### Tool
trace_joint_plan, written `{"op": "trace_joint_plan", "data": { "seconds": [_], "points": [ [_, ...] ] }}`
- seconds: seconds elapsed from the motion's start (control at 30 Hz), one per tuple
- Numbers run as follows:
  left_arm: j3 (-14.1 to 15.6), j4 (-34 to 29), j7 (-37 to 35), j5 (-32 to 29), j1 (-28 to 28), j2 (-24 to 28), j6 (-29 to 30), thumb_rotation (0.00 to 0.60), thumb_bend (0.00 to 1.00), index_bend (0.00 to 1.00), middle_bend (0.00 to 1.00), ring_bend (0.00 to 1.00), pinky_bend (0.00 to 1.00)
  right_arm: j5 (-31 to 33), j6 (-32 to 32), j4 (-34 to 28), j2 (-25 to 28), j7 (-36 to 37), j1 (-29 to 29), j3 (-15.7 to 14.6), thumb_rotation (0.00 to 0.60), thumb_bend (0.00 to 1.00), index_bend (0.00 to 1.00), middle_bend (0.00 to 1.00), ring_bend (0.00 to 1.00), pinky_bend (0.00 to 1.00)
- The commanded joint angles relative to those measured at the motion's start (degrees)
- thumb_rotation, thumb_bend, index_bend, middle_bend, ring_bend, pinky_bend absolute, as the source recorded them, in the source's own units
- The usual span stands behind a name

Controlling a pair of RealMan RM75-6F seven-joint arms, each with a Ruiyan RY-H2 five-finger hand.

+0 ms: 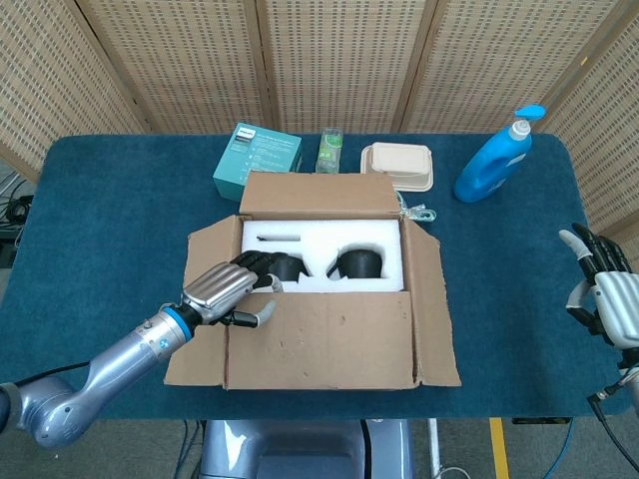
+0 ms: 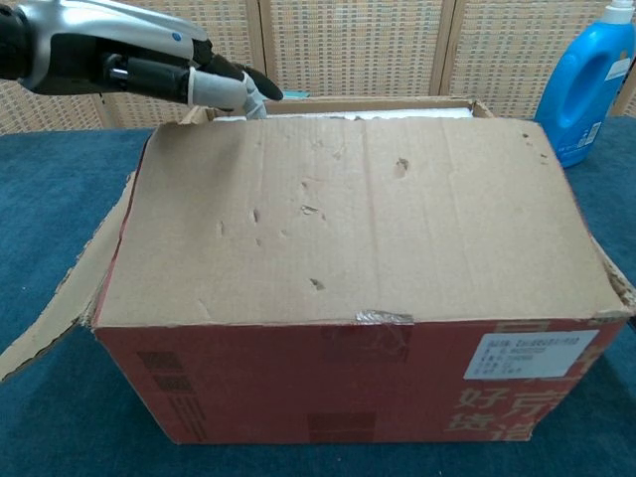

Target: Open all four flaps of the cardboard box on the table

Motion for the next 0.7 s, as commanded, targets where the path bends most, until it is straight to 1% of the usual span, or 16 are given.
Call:
{"op": "trace_joint_plan", "data": {
  "seconds": [0.03, 0.3, 0.4, 0.5, 0.6, 0.7],
  "points": [
    [-2.6, -2.7, -7.1, 3.9, 2.2, 4.3, -3.3, 0.167, 0.56, 0.37, 0.0, 0.0, 0.0, -0.1, 0.0, -0.1, 0.0, -0.1, 0.0, 0.0, 0.6, 1.0, 0.01, 0.01, 0.0, 0.0],
    [-6.3, -6.2, -17.8, 11.3, 6.0, 9.7, -5.1, 0.167, 0.55, 0.36, 0.0, 0.0, 0.0, 0.0, -0.2, -0.7, 0.1, -0.9, 0.3, 0.2, 0.6, 1.0, 0.01, 0.01, 0.0, 0.0],
    [-8.2, -7.9, -25.1, 16.6, 8.2, 12.6, -6.3, 0.166, 0.54, 0.36, 0.0, 0.0, 0.0, 0.1, -0.1, -1.3, 0.3, -1.6, 0.4, 0.3, 0.6, 1.0, 0.01, 0.01, 0.0, 0.0],
    [-9.3, -8.5, -31.2, 22.0, 9.8, 14.8, -6.9, 0.166, 0.54, 0.36, 0.0, 0.0, 0.0, 0.2, -0.1, -1.8, 0.5, -2.0, 0.4, 0.4, 0.6, 1.0, 0.01, 0.01, 0.0, 0.0],
    [-9.8, -8.9, -37.8, 27.9, 11.1, 16.7, -6.8, 0.166, 0.54, 0.36, 0.0, 0.0, 0.0, 0.2, -0.1, -2.2, 0.6, -2.5, 0.4, 0.4, 0.6, 1.0, 0.01, 0.01, 0.0, 0.0],
    [-9.3, -9.1, -44.6, 34.6, 11.9, 18.8, -6.0, 0.165, 0.54, 0.36, 0.0, 0.0, 0.0, 0.2, 0.0, -2.6, 0.6, -2.8, 0.4, 0.4, 0.6, 1.0, 0.01, 0.01, 0.0, 0.0]
  ]
}}
